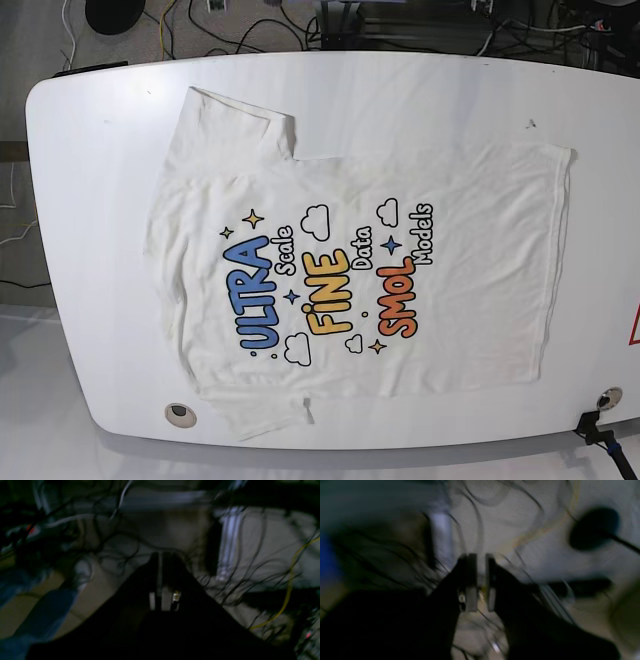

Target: Fold the T-shirt properly

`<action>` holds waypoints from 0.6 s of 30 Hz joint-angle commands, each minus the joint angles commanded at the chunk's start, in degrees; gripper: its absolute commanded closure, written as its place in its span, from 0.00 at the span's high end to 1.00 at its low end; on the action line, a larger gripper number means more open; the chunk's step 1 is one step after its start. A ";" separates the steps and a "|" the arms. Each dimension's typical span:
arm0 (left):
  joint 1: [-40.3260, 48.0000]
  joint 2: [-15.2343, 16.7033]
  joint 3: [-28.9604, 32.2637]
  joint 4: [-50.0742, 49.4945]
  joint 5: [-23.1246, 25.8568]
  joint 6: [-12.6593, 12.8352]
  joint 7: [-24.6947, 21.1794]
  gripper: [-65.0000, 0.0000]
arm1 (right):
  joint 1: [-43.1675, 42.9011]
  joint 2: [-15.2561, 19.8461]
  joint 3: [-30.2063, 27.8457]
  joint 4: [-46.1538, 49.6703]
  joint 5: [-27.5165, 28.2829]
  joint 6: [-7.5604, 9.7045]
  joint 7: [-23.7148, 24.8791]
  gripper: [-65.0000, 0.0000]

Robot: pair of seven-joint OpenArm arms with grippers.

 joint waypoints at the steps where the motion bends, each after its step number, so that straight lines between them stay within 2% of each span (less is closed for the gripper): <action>1: 0.68 -0.25 -0.13 1.47 -0.08 0.01 0.26 0.02 | -0.80 0.23 -0.07 1.54 0.04 -0.01 0.08 0.07; 10: 5.62 -1.00 -2.45 13.70 -1.41 -0.30 1.53 0.02 | -8.18 0.32 -0.22 16.14 0.05 -0.91 -1.42 0.05; 18: 13.12 -1.64 -7.49 26.81 -2.51 -0.63 1.19 0.02 | -16.28 0.61 0.64 29.59 0.39 -1.36 -2.84 0.04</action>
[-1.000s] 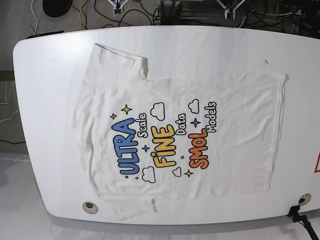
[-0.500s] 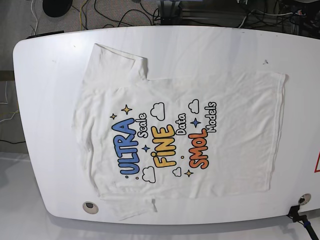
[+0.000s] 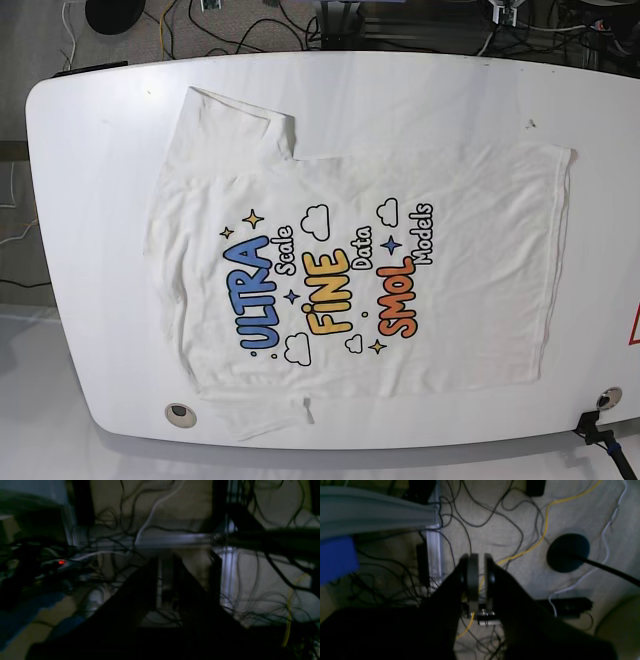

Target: Fold the T-shirt properly

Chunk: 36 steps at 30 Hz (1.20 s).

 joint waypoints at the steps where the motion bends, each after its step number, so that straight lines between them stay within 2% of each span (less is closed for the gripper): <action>1: 1.23 -0.19 -0.77 1.72 -0.44 -0.21 -0.21 0.02 | -0.99 0.00 0.59 1.65 0.33 -0.13 0.08 0.04; 2: 2.42 -0.27 -1.34 3.21 -0.68 -0.43 -0.23 0.02 | -2.05 0.15 1.11 3.56 0.51 -0.10 -0.01 0.04; 3: 1.27 -0.11 0.16 0.97 -0.58 0.05 -0.58 0.00 | 0.79 0.11 -0.35 -0.29 0.44 -0.19 0.26 0.05; 10: 8.85 -1.32 -0.03 13.21 -0.59 -0.11 -0.84 0.01 | -7.81 1.12 2.18 15.50 0.57 -1.23 -1.00 0.05; 18: 14.17 -1.67 -0.84 27.18 -1.43 -0.44 1.36 0.02 | -15.82 1.52 7.86 32.40 1.45 -1.17 -3.61 0.05; 27: 18.12 -1.41 -4.12 43.37 -2.22 -0.53 4.16 0.04 | -20.99 1.65 11.27 48.23 2.57 -1.09 -6.59 0.05; 32: 17.84 -1.26 -4.98 50.70 -2.86 -0.84 6.35 0.05 | -20.43 1.52 11.09 53.97 3.40 -0.69 -8.86 0.05; 33: 18.47 -0.82 -4.86 49.12 -2.39 -0.74 7.84 0.02 | -20.01 2.05 11.08 49.52 2.92 -0.45 -8.35 0.05; 36: 17.59 -0.71 -6.45 50.36 -2.32 -0.77 9.47 0.01 | -19.83 1.94 10.66 53.31 2.59 -0.38 -8.92 0.05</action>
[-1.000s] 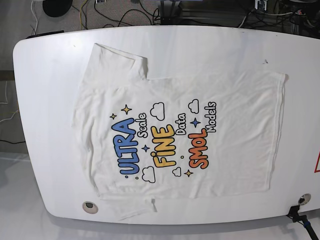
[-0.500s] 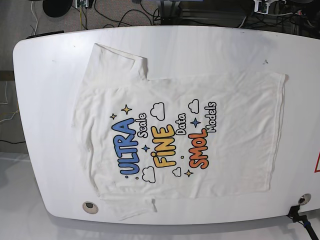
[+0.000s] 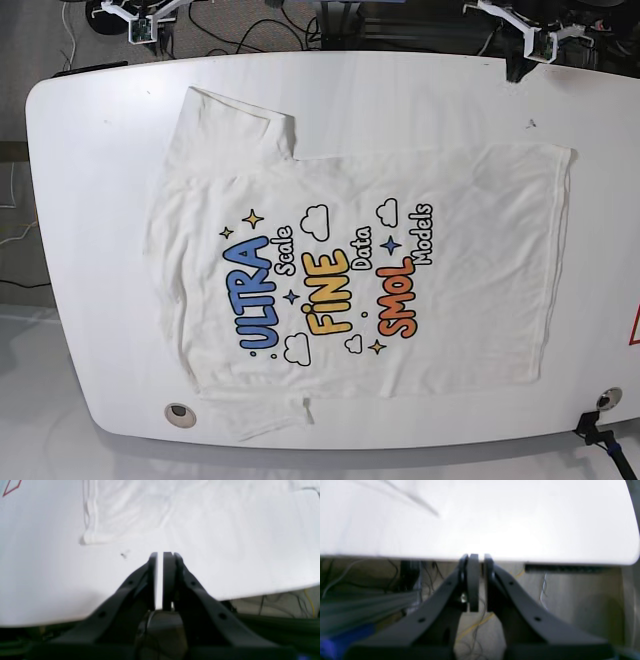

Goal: Fold the T-shirt properly
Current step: 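Move both grippers over the shoulder seams of the white T-shirt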

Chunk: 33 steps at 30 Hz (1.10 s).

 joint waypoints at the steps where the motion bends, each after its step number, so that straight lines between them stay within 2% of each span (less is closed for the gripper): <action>1: -0.62 0.07 -0.57 0.17 -0.27 0.10 0.36 0.01 | 0.18 0.07 -0.11 1.14 -0.28 0.07 0.09 0.05; 5: -3.47 0.05 -2.83 2.09 -2.77 -0.25 3.21 0.00 | 2.05 0.12 -0.41 6.49 -0.56 0.35 -0.96 0.04; 11: -9.14 -0.24 -2.65 5.39 -9.65 -0.38 15.31 0.01 | 6.69 0.28 -0.35 11.23 -0.98 0.59 -4.93 0.03; 14: -12.11 0.14 -2.55 5.26 -12.15 -0.23 19.39 0.00 | 8.45 0.43 -0.60 12.76 -2.47 1.32 -7.53 0.08; 15: -12.71 0.23 -2.37 5.12 -12.18 -0.10 19.41 0.00 | 9.07 0.50 -0.66 13.25 -3.38 1.69 -8.15 0.13; 18: -13.95 0.41 -2.16 5.02 -11.49 -0.04 20.50 0.03 | 10.37 0.40 -0.71 14.32 -5.42 4.24 -9.70 0.29; 21: -14.74 0.56 -1.78 4.97 -10.59 0.02 19.70 0.17 | 11.80 0.51 -0.69 14.31 -6.17 4.49 -10.40 0.38; 26: -16.07 0.79 -1.43 4.73 -9.90 -0.12 17.36 0.32 | 13.67 0.75 -0.13 14.18 -5.99 4.13 -10.39 0.40; 27: -15.64 1.27 -1.19 5.32 -10.79 -0.30 18.94 0.27 | 12.49 0.39 -0.37 14.71 -6.07 4.38 -11.22 0.40; 33: -17.17 1.40 -1.23 6.84 -10.66 0.20 19.19 0.28 | 15.16 0.81 -0.34 14.83 -6.01 4.26 -13.48 0.39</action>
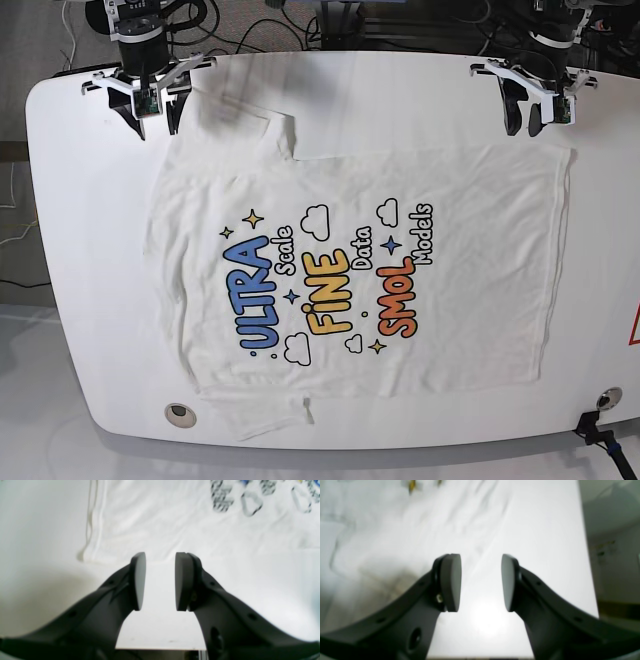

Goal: Fold the T-shirt properly
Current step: 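Move both grippers over the shoulder seams of the white T-shirt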

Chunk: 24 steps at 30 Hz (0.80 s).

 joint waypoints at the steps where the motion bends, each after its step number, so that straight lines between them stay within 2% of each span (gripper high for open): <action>1: -0.19 -0.01 -0.07 0.39 0.07 -0.13 -0.03 0.28 | 0.49 0.08 0.20 -0.06 -0.21 -0.05 -0.61 0.39; 6: -1.28 0.02 -0.26 0.62 0.14 -0.06 -0.11 0.28 | 4.35 0.37 0.24 -0.54 0.32 -0.31 -6.50 0.40; 14: -3.79 -0.05 -0.23 0.64 0.15 0.11 0.11 0.28 | 9.34 0.18 2.71 -2.11 1.72 -0.87 -7.60 0.40; 21: -4.59 -0.14 -0.11 0.57 0.37 0.14 0.33 0.28 | 9.89 -0.05 7.61 -0.14 3.76 -0.88 -13.46 0.40; 24: -4.83 -0.01 -0.12 0.14 0.02 -0.45 0.21 0.28 | 10.91 0.25 7.43 -1.26 2.83 -0.94 -13.14 0.41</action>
